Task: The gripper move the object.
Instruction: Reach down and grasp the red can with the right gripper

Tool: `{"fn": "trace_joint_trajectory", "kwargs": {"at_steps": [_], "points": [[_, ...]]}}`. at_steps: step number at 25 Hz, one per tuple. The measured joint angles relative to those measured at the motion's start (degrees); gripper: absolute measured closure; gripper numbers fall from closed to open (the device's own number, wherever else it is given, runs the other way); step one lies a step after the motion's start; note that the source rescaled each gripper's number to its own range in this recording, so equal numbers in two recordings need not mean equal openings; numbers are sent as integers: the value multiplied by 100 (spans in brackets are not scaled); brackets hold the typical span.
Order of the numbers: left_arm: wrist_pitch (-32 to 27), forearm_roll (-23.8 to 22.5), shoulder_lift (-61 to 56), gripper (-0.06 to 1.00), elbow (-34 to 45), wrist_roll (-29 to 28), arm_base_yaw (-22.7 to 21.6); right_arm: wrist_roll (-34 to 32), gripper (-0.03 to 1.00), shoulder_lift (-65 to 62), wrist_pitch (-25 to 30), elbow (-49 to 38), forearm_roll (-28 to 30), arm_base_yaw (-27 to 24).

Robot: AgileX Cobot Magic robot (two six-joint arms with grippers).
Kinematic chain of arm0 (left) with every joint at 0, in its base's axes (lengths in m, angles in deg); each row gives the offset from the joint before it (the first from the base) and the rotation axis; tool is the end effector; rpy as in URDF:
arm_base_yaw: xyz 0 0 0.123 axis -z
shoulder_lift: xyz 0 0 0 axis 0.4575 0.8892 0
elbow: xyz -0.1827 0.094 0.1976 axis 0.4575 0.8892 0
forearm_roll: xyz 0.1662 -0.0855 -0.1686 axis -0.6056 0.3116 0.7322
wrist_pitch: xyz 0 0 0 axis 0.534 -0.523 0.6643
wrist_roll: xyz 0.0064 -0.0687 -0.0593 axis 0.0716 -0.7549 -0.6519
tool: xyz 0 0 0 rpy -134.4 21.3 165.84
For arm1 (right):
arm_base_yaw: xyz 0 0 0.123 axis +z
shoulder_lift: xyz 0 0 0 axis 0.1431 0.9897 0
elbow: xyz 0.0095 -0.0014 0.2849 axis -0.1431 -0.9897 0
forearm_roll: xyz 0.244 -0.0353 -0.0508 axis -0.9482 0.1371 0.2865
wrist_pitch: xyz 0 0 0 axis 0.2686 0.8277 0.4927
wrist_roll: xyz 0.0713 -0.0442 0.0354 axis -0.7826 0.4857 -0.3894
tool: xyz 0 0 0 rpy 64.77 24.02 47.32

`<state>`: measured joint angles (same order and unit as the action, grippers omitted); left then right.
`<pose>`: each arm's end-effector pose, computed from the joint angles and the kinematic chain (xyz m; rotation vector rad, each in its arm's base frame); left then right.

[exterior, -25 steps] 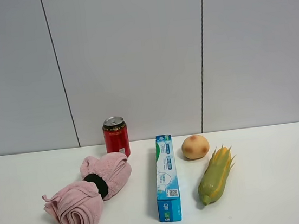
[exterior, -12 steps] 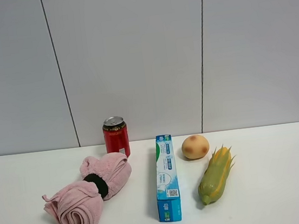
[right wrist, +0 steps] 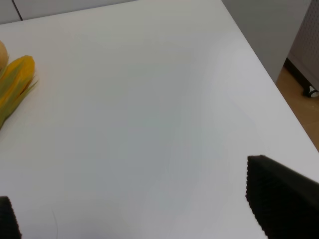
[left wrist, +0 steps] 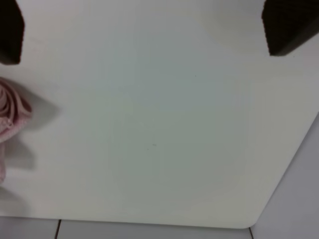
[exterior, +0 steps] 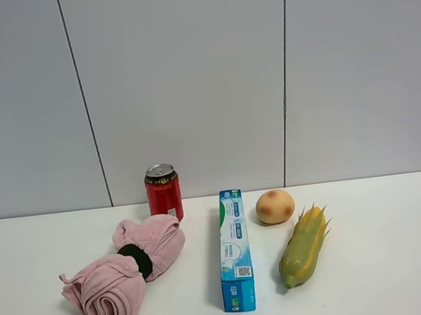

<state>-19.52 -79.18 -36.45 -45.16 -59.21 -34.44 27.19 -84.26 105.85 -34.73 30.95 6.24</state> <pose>-0.0071 0.0018 0.2804 -0.1599 2.0170 0.1005 -0.0029 0.0001 0.2740 0.1113 2.0420 0.0246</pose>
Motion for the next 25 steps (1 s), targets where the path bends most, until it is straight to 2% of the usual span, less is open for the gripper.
{"fn": "trace_joint_trajectory", "kwargs": {"at_steps": [7,9,13,15,18,21,23,25], "points": [[0,0,0,-6,0,0,0,0,18,213,-58,48,0,0],[0,0,0,-6,0,0,0,7,18,503,-476,193,-200,0],[0,0,0,-6,0,0,0,339,18,1259,-2002,592,-999,0],[0,0,0,-6,0,0,0,610,18,1680,-2462,732,-1470,0],[0,0,0,-6,0,0,0,1471,18,2489,-2704,1046,-2182,5],[0,0,0,-6,0,0,0,2860,18,3485,-2646,1417,-2805,138],[0,0,0,-6,0,0,0,3410,14,4126,-2618,1670,-3027,420],[0,0,0,-6,0,0,0,3645,7,4754,-2685,1922,-3065,786]]}}
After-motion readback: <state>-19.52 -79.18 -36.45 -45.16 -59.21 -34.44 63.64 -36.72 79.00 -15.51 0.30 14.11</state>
